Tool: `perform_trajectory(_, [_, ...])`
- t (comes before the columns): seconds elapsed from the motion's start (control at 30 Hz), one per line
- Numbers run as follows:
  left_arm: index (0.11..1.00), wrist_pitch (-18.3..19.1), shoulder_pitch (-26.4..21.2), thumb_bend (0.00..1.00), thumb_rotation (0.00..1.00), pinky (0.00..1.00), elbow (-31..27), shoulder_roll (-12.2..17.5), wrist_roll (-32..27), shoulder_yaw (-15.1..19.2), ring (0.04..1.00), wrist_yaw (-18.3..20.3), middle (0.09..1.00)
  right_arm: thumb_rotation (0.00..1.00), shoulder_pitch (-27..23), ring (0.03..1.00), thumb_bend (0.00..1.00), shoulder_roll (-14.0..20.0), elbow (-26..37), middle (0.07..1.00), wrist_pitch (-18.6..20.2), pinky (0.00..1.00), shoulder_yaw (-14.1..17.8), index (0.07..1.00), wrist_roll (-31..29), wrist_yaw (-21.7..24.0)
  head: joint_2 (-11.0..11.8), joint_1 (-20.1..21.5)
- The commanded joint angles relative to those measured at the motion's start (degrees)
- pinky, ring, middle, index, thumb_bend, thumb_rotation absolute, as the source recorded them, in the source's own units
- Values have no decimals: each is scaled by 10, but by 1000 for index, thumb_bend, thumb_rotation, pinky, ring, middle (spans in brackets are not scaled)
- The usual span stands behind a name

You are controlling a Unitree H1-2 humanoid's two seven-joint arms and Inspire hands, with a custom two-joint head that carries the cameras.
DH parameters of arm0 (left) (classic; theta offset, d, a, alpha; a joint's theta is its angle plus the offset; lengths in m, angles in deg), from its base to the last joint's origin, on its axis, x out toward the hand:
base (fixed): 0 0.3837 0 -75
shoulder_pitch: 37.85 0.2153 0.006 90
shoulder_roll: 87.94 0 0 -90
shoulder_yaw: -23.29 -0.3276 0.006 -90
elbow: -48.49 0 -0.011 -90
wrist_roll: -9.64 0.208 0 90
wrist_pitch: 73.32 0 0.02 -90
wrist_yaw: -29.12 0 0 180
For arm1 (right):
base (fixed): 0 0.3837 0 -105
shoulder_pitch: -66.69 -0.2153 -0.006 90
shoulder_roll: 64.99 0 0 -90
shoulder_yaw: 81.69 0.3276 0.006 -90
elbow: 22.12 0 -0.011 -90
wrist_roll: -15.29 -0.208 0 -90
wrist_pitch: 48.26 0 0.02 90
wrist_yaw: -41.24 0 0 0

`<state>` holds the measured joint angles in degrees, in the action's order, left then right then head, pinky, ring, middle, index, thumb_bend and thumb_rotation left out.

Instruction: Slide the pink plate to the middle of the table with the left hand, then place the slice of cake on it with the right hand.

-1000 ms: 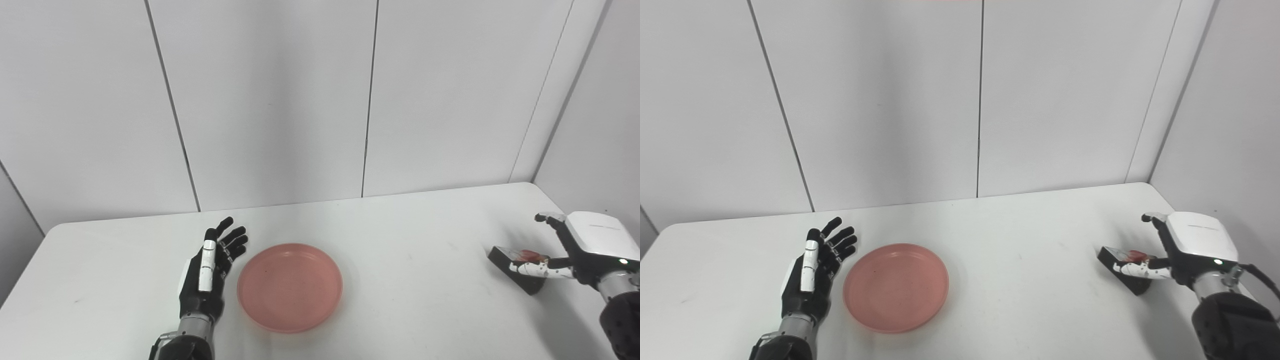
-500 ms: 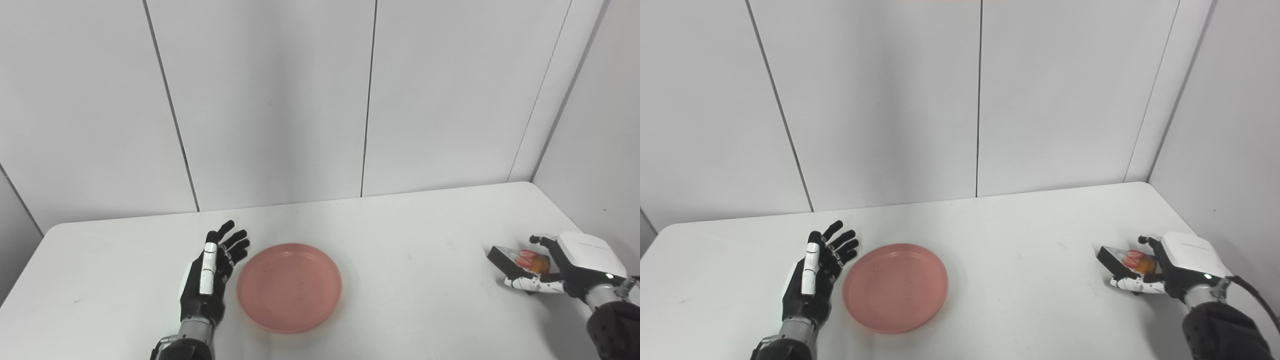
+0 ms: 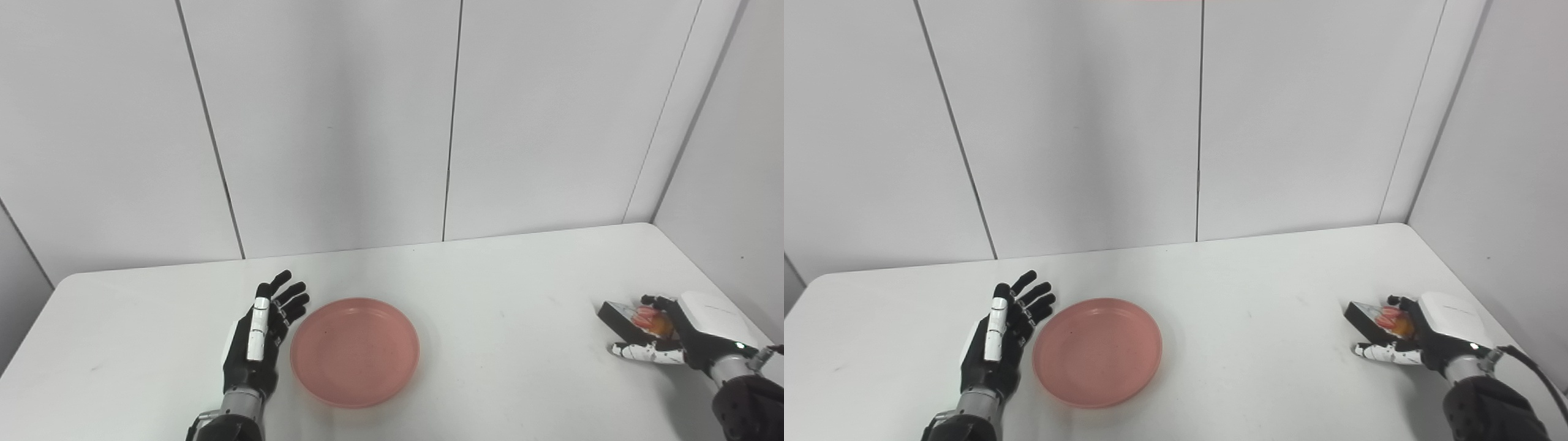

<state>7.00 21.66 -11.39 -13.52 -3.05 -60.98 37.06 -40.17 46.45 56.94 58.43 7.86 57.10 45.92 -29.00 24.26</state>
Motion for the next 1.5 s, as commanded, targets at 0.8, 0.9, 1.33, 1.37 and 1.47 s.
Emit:
perform_trajectory(0.8, [794, 0, -4, 728, 892, 804, -29, -1, 5, -13, 748, 2, 778, 0, -5, 441, 529, 25, -9, 485, 5, 355, -26, 485, -30, -15, -6, -11])
perform_trajectory(0.9, [793, -3, -2, 730, 892, 797, -28, -1, 8, -15, 742, 0, 776, 0, -3, 422, 529, 24, -4, 471, 1, 336, -23, 492, -37, -16, -6, -12])
perform_trajectory(1.33, [807, 17, 11, 679, 925, 807, -60, -17, 24, -29, 741, -10, 798, 0, -20, 298, 521, 16, 176, 402, 1, 222, 4, 512, -55, 4, -8, -62])
perform_trajectory(1.37, [802, 19, 12, 678, 923, 805, -62, -19, 24, -30, 740, -12, 797, 0, -26, 312, 521, 16, 186, 405, 0, 237, 5, 515, -54, 6, -8, -71])
perform_trajectory(1.47, [795, 21, 14, 689, 903, 810, -64, -25, 26, -30, 747, -16, 797, 0, -46, 368, 523, 8, 209, 430, -7, 300, 8, 516, -57, 5, -8, -79])
